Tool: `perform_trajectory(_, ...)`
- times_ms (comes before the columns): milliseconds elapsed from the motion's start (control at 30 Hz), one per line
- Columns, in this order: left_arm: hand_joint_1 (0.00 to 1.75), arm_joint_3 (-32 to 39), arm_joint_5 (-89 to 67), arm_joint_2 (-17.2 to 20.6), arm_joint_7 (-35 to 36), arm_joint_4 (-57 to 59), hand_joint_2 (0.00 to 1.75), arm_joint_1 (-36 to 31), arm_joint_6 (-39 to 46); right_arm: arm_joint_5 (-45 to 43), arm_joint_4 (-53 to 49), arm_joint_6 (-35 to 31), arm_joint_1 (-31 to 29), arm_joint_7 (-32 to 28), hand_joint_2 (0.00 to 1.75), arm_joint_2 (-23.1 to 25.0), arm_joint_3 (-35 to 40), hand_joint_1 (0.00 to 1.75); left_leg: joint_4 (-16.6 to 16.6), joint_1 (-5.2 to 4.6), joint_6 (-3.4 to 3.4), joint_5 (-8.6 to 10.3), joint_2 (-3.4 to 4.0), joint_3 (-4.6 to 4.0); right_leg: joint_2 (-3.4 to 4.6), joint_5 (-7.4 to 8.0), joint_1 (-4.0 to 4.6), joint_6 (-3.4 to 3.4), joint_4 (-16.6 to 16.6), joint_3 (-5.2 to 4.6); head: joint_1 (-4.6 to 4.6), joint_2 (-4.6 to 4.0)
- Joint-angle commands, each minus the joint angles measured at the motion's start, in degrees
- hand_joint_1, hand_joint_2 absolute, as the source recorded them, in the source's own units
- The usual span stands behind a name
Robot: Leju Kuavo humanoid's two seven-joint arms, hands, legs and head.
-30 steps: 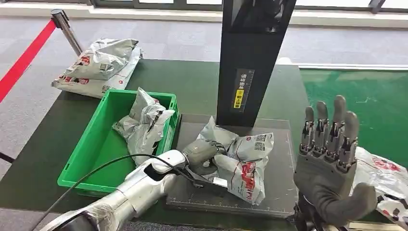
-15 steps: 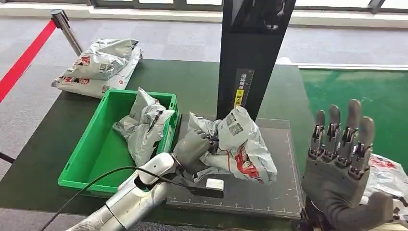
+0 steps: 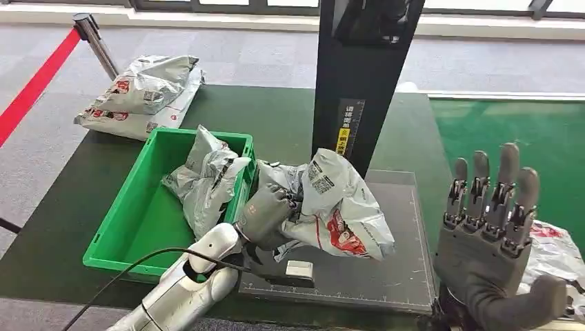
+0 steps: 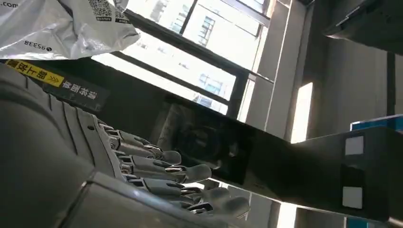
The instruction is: Moved the parcel from conveyor to table for the left to box.
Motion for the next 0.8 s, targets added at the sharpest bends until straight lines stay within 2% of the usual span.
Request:
perform_trajectory(33, 1.75, 11.69, -6.19, 0.64, 6.74, -12.17, 1.75, 4.66, 14.78, 0.00, 1.43, -0.98, 1.67, -0.75, 0.00, -0.19, -1.85, 0.00, -0.07, 0.04, 0.00, -0.04, 0.10, 0.12, 0.22, 0.02, 0.04, -0.03, -0.10, 0.08, 0.00, 0.00)
perform_trajectory(200, 1.75, 26.95, -4.30, -1.02, 9.42, -22.61, 1.75, 7.91, 22.82, 1.18, 1.29, -3.07, 2.93, -1.20, 0.00, 0.68, -0.89, 0.00, 0.02, 0.06, -0.03, -0.08, 0.21, 0.02, 0.32, 0.01, 0.07, -0.05, 0.01, -0.06, -0.02, 0.00)
perform_trajectory(367, 1.75, 35.28, -0.50, -1.85, 9.01, -23.40, 1.75, 11.66, 24.93, 1.41, 1.79, -4.55, 3.13, -1.28, 0.00, -0.21, -0.62, 0.00, -0.09, 0.02, -0.02, -0.03, 0.19, 0.11, 0.27, -0.01, 0.07, -0.07, -0.04, 0.02, 0.00, 0.00)
perform_trajectory(533, 1.75, 36.68, 2.14, -1.94, 8.41, -19.07, 1.75, 12.29, 23.81, 1.11, 2.13, -4.99, 2.71, -1.53, 0.00, -0.84, -0.81, 0.00, -0.11, 0.03, 0.00, -0.01, 0.08, 0.16, 0.16, -0.04, 0.06, -0.04, -0.09, 0.11, -0.02, 0.00)
perform_trajectory(800, 1.75, 36.37, 1.99, -2.02, 8.76, -18.97, 1.75, 12.12, 22.91, 1.10, 2.15, -5.01, 2.60, -1.53, 0.00, -0.83, -0.69, 0.00, -0.06, 0.05, 0.00, -0.01, 0.01, 0.09, 0.06, -0.05, 0.02, -0.03, -0.06, 0.09, 0.00, 0.00)
